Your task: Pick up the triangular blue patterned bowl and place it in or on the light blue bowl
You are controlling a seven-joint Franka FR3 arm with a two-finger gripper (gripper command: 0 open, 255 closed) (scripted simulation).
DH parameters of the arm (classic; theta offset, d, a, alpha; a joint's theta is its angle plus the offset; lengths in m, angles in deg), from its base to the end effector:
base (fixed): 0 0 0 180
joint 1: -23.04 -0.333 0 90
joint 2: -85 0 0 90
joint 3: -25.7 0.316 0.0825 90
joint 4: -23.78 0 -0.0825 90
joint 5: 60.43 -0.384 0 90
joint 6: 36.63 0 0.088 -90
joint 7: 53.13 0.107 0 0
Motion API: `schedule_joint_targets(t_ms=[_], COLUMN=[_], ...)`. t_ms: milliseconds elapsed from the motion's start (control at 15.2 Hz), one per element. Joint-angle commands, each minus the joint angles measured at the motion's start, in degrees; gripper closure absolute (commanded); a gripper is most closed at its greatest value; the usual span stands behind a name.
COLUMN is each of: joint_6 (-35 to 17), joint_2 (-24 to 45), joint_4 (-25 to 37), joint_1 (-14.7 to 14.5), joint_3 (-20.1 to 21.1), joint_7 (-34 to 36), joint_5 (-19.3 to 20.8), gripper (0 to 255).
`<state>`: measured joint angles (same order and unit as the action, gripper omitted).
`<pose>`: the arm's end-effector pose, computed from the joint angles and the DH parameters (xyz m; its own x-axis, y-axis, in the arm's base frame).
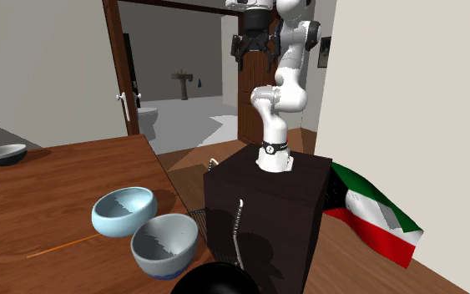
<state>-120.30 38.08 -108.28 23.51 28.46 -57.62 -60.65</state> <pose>0.2862 0.0174 0.6143 0.9943 0.1023 -0.0286 0.1032 -0.9942 0.0292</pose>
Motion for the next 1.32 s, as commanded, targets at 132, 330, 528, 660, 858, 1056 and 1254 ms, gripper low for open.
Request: schedule_joint_targets(t_ms=[132, 330, 528, 660, 858, 1056, 1254], joint_6=[-3.80, -9.43, -14.90, -18.42, -23.42, -27.99, -32.03], joint_2=[2.53, 6.87, 11.82, 15.41, 21.17, 27.30, 33.71], joint_4=[-1.30, -2.65, -3.26, -3.26, -2.63, -1.27, 0.83], joint_1=[0.06, 0.19, 0.42, 0.64, 1.01, 1.44, 1.87], joint_3=[0.74, 1.84, 2.92, 3.65, 4.68, 5.65, 6.49], joint_7=[0.67, 1.74, 2.91, 3.76, 5.18, 6.80, 8.65], joint_5=[0.06, 0.30, 0.73, 1.16, 2.07, 3.35, 5.04], gripper=[0, 0, 0, 0, 0, 0, 0])
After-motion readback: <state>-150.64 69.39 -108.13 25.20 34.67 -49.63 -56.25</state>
